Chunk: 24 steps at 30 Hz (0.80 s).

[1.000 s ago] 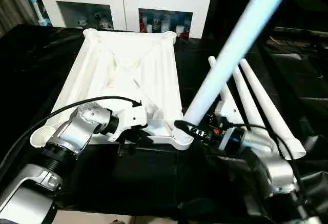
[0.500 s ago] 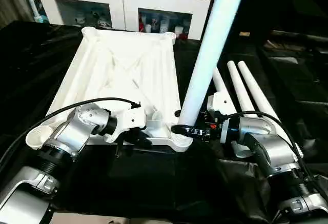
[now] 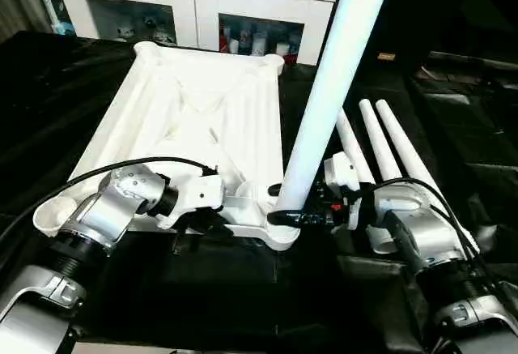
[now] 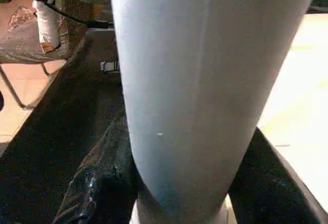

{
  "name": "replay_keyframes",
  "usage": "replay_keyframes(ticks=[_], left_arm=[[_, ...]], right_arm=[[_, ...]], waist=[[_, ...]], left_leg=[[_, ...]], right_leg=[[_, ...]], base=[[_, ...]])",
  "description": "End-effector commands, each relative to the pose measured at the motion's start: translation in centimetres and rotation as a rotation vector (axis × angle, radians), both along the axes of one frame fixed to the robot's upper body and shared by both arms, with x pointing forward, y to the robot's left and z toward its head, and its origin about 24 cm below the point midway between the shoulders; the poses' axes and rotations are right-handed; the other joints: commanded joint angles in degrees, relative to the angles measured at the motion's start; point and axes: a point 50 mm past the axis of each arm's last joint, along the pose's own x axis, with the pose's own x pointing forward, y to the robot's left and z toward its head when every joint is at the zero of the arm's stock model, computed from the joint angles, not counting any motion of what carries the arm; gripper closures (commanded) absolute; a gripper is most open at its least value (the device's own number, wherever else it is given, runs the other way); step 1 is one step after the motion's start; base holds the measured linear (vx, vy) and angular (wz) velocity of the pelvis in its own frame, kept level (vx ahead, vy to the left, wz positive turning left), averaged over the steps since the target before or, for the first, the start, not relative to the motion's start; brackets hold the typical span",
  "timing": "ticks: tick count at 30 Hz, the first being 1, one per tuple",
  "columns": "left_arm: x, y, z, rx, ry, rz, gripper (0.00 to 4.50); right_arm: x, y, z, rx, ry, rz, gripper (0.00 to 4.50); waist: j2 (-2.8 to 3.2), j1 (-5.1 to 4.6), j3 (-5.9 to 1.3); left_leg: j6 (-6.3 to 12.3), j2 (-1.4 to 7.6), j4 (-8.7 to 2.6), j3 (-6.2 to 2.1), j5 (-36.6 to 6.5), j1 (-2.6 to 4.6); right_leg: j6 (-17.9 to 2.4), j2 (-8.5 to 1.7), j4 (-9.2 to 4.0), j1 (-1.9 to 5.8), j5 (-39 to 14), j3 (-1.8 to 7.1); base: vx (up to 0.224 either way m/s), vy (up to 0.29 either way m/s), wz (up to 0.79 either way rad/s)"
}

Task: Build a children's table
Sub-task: Insert table leg to table base

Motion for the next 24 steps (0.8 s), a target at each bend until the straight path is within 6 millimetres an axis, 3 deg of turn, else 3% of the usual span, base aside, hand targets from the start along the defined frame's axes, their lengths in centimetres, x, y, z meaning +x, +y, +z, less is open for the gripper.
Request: replay_keyframes(ticks=[1, 3, 6, 8, 9, 10, 11, 13, 14, 15, 16, 17, 18, 19, 20, 21, 22, 23, 24], left_arm=[[0.3, -0.3, 0.4, -0.011, -0.036, 0.004, 4.50], [0.4, -0.1, 0.3, -0.013, -0.032, 0.028, 4.50], [0.5, 0.2, 0.2, -0.015, -0.028, 0.065, 4.50], [0.9, 0.5, -0.1, -0.028, -0.014, 0.146, 4.50], [1.1, 0.6, -0.2, -0.033, -0.008, 0.185, 4.50], [1.2, 0.5, -0.3, -0.050, 0.006, 0.219, 4.50], [1.3, 0.5, -0.3, -0.057, 0.012, 0.230, 4.50], [1.5, 0.1, -0.4, -0.069, 0.023, 0.277, 4.50], [1.6, -0.1, -0.4, -0.066, 0.030, 0.314, 4.50], [1.9, -0.4, -0.5, -0.056, 0.032, 0.375, 4.50], [2.3, -1.0, -0.5, -0.054, 0.031, 0.468, 4.50], [2.3, -1.0, -0.5, -0.054, 0.031, 0.471, 4.50], [2.8, -2.4, -0.3, -0.088, 0.039, 0.572, 4.50], [3.0, -2.8, -0.3, -0.101, 0.041, 0.599, 4.50], [3.0, -2.8, -0.3, -0.101, 0.041, 0.600, 4.50], [3.1, -3.6, -0.1, -0.125, 0.048, 0.626, 4.50], [3.3, -5.0, 0.1, -0.161, 0.052, 0.660, 4.50], [3.4, -5.7, 0.2, -0.172, 0.052, 0.665, 4.50], [3.4, -5.7, 0.2, -0.172, 0.052, 0.665, 4.50]], right_arm=[[-2.2, 0.5, -5.2, -0.166, 0.192, 0.039, 2.66], [-1.7, 0.5, -5.7, -0.169, 0.196, -0.047, 2.66], [-1.0, 0.4, -6.3, -0.171, 0.206, -0.174, 2.66], [0.0, 0.3, -7.3, -0.206, 0.230, -0.368, 2.66], [0.2, 0.4, -7.7, -0.218, 0.254, -0.433, 2.66], [0.5, 0.5, -8.0, -0.226, 0.272, -0.506, 2.66], [0.6, 0.5, -8.1, -0.226, 0.280, -0.530, 2.66], [1.0, 0.8, -8.7, -0.243, 0.331, -0.626, 2.66], [1.2, 1.0, -8.9, -0.262, 0.342, -0.676, 2.66], [1.5, 1.2, -9.2, -0.284, 0.362, -0.743, 2.66], [1.8, 1.6, -9.4, -0.308, 0.371, -0.810, 2.66], [1.8, 1.6, -9.4, -0.309, 0.371, -0.812, 2.66], [2.2, 2.2, -9.4, -0.310, 0.398, -0.885, 2.66], [2.3, 2.4, -9.4, -0.309, 0.408, -0.904, 2.66], [2.3, 2.4, -9.4, -0.309, 0.408, -0.905, 2.66], [2.4, 2.6, -9.4, -0.306, 0.415, -0.941, 2.66], [2.6, 3.0, -9.3, -0.311, 0.427, -0.993, 2.66], [2.7, 3.3, -9.3, -0.315, 0.426, -1.013, 2.66], [2.7, 3.3, -9.3, -0.315, 0.426, -1.013, 2.66]], waist=[[0.94, 0.20, -2.00], [0.97, -0.02, -1.76], [0.91, -0.40, -1.42], [1.15, -0.78, -1.28], [1.04, -1.04, -1.21], [1.26, -1.66, -0.99], [1.36, -1.76, -0.95], [1.80, -2.38, -0.77], [1.78, -2.43, -0.76], [2.40, -2.78, -0.37], [2.68, -3.18, -0.12], [3.07, -3.45, -0.02], [3.79, -4.03, 0.05], [5.02, -3.47, 1.10], [5.95, -0.27, 0.78], [5.19, 1.10, 1.29], [-0.19, 0.30, -1.38], [-1.02, 1.87, -0.32], [-0.69, 3.09, -1.31]], left_leg=[[3.03, 2.16, -4.89, -0.29, -10.9, -0.67], [2.29, 2.18, -5.14, -0.41, -13.1, -0.63], [0.91, 1.99, -5.53, -1.07, -17.1, -0.74], [0.23, 1.87, -5.60, -1.30, -18.4, -0.52], [0.13, 1.70, -5.61, -1.42, -18.9, -0.62], [-0.43, 1.59, -5.77, -2.00, -20.9, -0.71], [-0.44, 1.58, -5.78, -2.18, -22.0, -0.52], [0.08, 1.61, -5.98, -2.88, -26.6, 0.05], [0.23, 1.56, -6.03, -3.08, -27.3, -0.05], [-0.13, 1.75, -6.21, -3.26, -30.2, 0.35], [-0.24, 1.60, -6.22, -3.68, -33.2, 0.86], [-0.41, 1.70, -6.25, -3.75, -35.0, 1.34], [-0.38, 2.33, -6.89, -4.23, -39.3, 1.71], [-0.60, 4.72, -12.15, -4.77, -48.2, -2.89], [-0.85, 5.00, -13.50, -3.32, -52.5, -6.37], [0.40, 4.47, -13.67, -1.12, -54.0, -6.20], [1.36, 2.50, -7.96, -1.42, -37.3, 1.11], [2.08, -1.26, 1.11, -1.37, -14.9, 2.06], [3.25, -0.48, 0.21, -2.18, -6.4, -0.93]], right_leg=[[-13.5, -4.58, -3.87, 2.68, -17.2, 2.73], [-12.8, -4.57, -4.18, 2.50, -20.1, 2.72], [-9.4, -4.80, -4.90, 2.55, -29.6, 2.64], [-7.8, -4.86, -5.32, 2.15, -34.0, 2.62], [-7.1, -4.84, -5.56, 2.14, -35.9, 2.51], [-4.8, -5.01, -6.10, 2.09, -41.2, 2.06], [-4.3, -5.07, -6.38, 1.92, -42.5, 1.88], [-3.9, -5.07, -7.23, 1.69, -43.6, 0.90], [-3.8, -5.07, -7.39, 1.90, -43.5, 0.51], [-3.9, -5.08, -7.72, 1.59, -43.5, -0.15], [-2.7, -4.77, -8.74, 1.71, -44.7, -1.71], [-2.5, -4.67, -9.06, 1.68, -44.2, -2.37], [-2.3, -4.39, -9.51, 2.78, -39.8, -4.49], [-2.9, -2.54, -2.27, 7.34, -28.0, -6.31], [-3.9, -2.20, 6.04, 9.90, -16.8, -5.23], [-3.5, -1.47, 6.22, 8.10, -10.9, -5.23], [0.6, -4.96, 1.54, 4.15, -34.6, 1.88], [2.0, -9.30, -8.62, 0.07, -59.9, 2.95], [2.5, -10.49, -7.84, 3.54, -59.3, 5.14]], base=[[0.000, 0.000, 0.00], [0.000, 0.000, 0.00], [0.000, 0.000, 0.00], [-0.051, -0.005, -0.10], [-0.066, -0.002, -0.14], [-0.077, 0.012, -0.17], [-0.077, 0.012, -0.17], [-0.067, 0.027, -0.13], [-0.064, 0.030, -0.12], [-0.071, 0.022, -0.13], [-0.079, 0.016, -0.10], [-0.079, 0.016, -0.10], [-0.076, 0.033, -0.11], [-0.111, 0.027, -0.08], [-0.111, 0.027, -0.08], [-0.060, -0.041, 0.17], [0.027, -0.145, 0.02], [0.027, -0.145, 0.02], [0.051, -0.125, -0.35]])
